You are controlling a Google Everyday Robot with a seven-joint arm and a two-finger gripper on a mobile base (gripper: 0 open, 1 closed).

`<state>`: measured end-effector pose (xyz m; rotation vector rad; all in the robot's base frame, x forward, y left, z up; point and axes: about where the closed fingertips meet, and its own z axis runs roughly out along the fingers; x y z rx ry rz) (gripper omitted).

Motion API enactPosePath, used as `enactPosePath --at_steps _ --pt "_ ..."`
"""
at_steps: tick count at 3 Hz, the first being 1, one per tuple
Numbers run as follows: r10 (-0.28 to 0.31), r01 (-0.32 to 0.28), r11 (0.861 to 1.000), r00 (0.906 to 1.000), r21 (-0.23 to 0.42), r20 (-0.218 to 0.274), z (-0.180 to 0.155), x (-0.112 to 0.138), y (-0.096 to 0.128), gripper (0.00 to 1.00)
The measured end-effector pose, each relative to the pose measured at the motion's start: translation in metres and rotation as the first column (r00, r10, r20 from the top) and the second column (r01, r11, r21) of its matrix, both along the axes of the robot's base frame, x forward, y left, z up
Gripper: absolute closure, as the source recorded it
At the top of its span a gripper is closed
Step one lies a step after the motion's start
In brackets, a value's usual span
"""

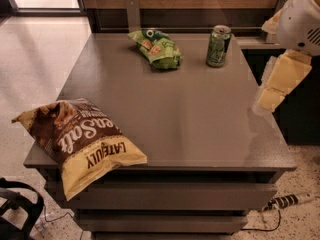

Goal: Move green rice chip bag near brown chip bag

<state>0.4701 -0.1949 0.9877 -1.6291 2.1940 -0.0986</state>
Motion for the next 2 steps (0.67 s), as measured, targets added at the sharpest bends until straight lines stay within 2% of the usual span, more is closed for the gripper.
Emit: enactPosePath --at_steps 1,2 --pt "-0.032 0.032 0.996 0.9995 0.084 0.007 -0.002 0.035 0.021 0.0" --pt "-0.059 0.054 0.978 0.9981 0.202 0.018 -0.004 0.072 0.043 0.0"
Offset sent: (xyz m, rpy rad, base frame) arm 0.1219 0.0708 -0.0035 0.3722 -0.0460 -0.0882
